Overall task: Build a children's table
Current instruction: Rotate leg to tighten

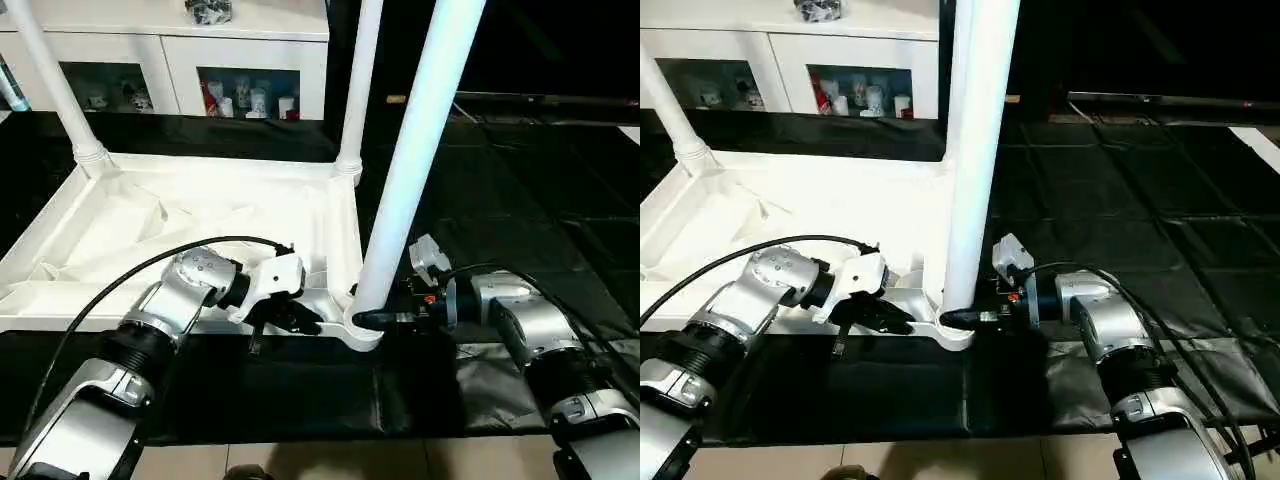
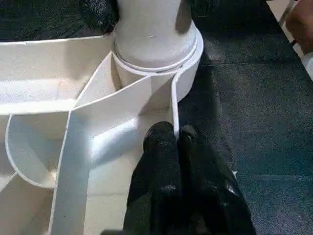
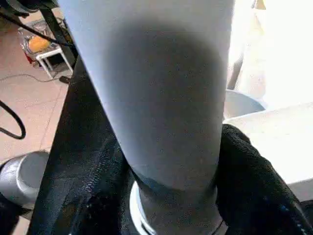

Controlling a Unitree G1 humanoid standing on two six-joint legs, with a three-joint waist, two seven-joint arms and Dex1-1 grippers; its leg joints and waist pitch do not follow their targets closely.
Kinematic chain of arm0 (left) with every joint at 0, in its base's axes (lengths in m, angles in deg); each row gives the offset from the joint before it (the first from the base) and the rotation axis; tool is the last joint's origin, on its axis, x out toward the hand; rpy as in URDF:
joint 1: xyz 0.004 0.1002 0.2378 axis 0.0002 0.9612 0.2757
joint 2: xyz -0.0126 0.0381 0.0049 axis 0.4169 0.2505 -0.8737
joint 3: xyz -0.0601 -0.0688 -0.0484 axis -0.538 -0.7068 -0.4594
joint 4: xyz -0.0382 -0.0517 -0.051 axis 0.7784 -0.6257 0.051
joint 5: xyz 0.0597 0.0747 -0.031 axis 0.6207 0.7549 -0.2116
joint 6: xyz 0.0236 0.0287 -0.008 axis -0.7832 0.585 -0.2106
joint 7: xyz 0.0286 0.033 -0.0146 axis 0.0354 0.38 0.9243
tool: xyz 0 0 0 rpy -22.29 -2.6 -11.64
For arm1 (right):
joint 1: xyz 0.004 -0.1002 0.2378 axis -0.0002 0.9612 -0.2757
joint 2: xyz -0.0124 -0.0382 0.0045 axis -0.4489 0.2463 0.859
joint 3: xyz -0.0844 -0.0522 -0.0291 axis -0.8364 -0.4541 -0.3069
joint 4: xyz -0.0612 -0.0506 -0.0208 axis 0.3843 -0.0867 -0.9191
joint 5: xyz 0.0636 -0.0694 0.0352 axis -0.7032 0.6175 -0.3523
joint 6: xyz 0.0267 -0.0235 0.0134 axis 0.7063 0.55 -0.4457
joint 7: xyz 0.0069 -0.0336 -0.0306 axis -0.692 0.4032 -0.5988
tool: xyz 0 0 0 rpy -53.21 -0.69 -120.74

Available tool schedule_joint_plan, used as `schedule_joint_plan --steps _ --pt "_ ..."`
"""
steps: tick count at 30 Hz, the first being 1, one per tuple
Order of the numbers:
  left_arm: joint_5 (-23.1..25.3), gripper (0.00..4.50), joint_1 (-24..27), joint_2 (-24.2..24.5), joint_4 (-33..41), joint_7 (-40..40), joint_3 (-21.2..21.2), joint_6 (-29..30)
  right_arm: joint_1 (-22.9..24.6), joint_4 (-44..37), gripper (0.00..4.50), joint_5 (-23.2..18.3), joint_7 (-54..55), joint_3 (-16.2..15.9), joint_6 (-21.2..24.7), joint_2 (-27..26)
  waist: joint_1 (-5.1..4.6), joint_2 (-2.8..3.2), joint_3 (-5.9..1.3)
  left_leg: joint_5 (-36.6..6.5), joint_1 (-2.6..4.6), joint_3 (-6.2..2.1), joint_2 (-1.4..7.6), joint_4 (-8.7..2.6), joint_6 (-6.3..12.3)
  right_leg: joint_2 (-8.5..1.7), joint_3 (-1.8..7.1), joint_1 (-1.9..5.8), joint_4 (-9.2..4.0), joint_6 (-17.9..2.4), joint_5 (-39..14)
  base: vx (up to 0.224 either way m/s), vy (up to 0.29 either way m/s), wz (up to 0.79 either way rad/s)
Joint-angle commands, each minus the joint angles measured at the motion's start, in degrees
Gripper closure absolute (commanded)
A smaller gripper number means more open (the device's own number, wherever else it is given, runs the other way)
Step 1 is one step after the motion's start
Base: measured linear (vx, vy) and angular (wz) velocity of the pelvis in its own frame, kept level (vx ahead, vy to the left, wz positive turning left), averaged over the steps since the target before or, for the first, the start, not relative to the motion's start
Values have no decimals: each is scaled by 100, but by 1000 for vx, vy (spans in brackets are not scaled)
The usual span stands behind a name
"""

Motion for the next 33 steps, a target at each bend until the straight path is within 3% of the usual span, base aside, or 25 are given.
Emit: schedule_joint_plan --steps 1,5,8,9,10,15,17,18,20,24,25,29,33 --pt "7 450 -74 -47 33 -187 102 -21 -85 6 240 -16 -103 -38 65 -26 -50 -35 -411 -661 36 -56 283 -384 284 -476 343 314 -385 -1073 -1307 0 0 0" --pt "-86 450 -94 -114 -5 -86 -8 156 89 -206 244 -105 -107 -4 187 -61 -45 -4 -417 -612 36 -56 284 -377 295 -468 347 318 -365 -1132 -1121 0 0 0" --pt "-41 450 -250 -389 -295 639 -217 509 363 -496 245 -55 569 59 259 -283 -40 -2 -416 -628 44 -59 282 -380 266 -469 349 313 -366 -1145 -1079 0 0 0" --pt "-34 450 -276 -446 -350 795 -259 538 382 -491 245 1 757 63 262 -336 -50 -19 -411 -717 34 -71 272 -392 218 -481 338 328 -387 -1109 -1255 0 0 0" --pt "-45 450 -322 -567 -438 1079 -347 642 403 -465 245 116 1201 79 357 -474 -58 11 -404 -756 31 -74 266 -397 188 -479 337 330 -402 -1067 -1362 0 0 0" --pt "14 450 -521 -1125 -707 2354 -620 1302 329 -231 249 426 2961 228 783 -1205 -213 15 -335 -1348 113 -109 227 -451 -86 -504 320 288 -595 -653 -2700 0 0 0" --pt "2 450 -623 -1366 -807 2845 -742 1534 187 -21 249 516 3590 333 888 -1483 -248 2 -349 -1299 81 -126 223 -460 -99 -508 308 317 -592 -600 -2759 0 0 0" --pt "-1 450 -735 -1614 -900 3331 -864 1654 16 249 249 561 4213 472 866 -1739 -310 6 -338 -1337 85 -130 217 -462 -101 -497 296 293 -617 -568 -2827 0 0 0" --pt "-17 450 -792 -1761 -922 3564 -923 1714 -105 442 249 538 4495 550 826 -1875 -358 8 -341 -1432 113 -133 207 -446 -76 -504 292 279 -650 -562 -2916 0 0 0" --pt "3 450 -818 -1954 -898 3671 -947 1725 -170 487 249 486 4701 686 682 -2083 -367 1 -348 -1211 70 -112 213 -452 114 -488 324 296 -602 -688 -2394 0 0 0" --pt "13 450 -816 -1954 -896 3665 -940 1716 -169 481 196 473 4698 702 678 -2090 -365 -1 -360 -1173 64 -111 210 -450 131 -486 324 311 -595 -699 -2336 0 0 0" --pt "148 450 -709 -1778 -806 3453 -805 1641 -16 305 165 515 4594 762 600 -1987 -357 2 -371 -976 54 -98 229 -450 191 -480 343 322 -528 -876 -1774 0 0 0" --pt "244 450 -518 -1430 -598 3067 -658 1465 303 -41 130 438 4034 679 497 -1630 -347 12 -370 -1048 44 -108 248 -467 215 -496 349 351 -525 -871 -1776 0 0 0"
